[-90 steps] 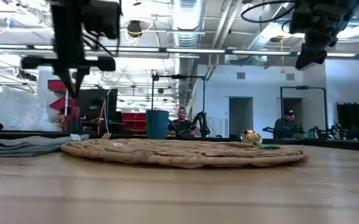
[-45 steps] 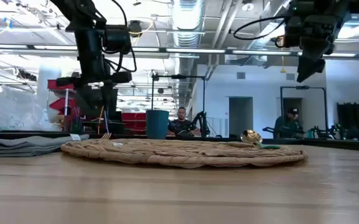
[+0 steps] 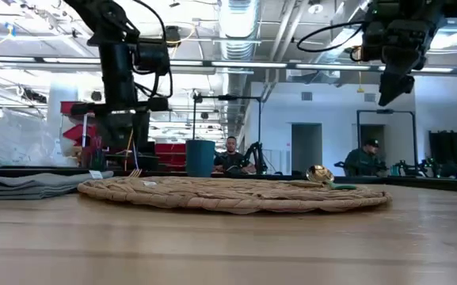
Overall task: Set table place
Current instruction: Put the green fork on the gray table napkin
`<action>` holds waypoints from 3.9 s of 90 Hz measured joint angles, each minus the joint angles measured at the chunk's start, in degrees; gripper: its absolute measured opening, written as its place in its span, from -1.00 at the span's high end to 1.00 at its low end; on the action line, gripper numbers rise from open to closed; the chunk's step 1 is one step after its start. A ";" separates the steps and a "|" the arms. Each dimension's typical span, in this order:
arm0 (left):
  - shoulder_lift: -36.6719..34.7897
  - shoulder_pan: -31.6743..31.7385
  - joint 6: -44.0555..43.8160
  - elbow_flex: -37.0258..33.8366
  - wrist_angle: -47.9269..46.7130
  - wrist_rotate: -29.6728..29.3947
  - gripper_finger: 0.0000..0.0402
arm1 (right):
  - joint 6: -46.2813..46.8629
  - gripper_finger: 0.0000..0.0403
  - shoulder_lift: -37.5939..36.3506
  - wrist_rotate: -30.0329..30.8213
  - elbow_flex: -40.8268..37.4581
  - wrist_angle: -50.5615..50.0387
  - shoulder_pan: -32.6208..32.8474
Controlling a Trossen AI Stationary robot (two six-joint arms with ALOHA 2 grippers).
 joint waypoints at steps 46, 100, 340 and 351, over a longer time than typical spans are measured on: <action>-0.04 3.41 16.31 -2.51 -0.29 3.24 0.30 | -1.40 -0.05 -0.04 -0.11 0.00 -0.43 0.00; 3.10 6.68 17.26 -11.80 12.82 9.04 0.30 | -1.53 -0.05 -0.04 -0.18 -0.02 -0.39 0.02; 0.15 -40.33 -39.85 -7.48 -8.23 8.29 1.00 | -3.60 0.37 -0.24 0.11 -0.02 -1.57 7.17; 0.15 -40.33 -39.78 -8.07 -8.55 9.86 1.00 | -3.52 0.37 -0.22 0.11 -0.02 -1.92 7.16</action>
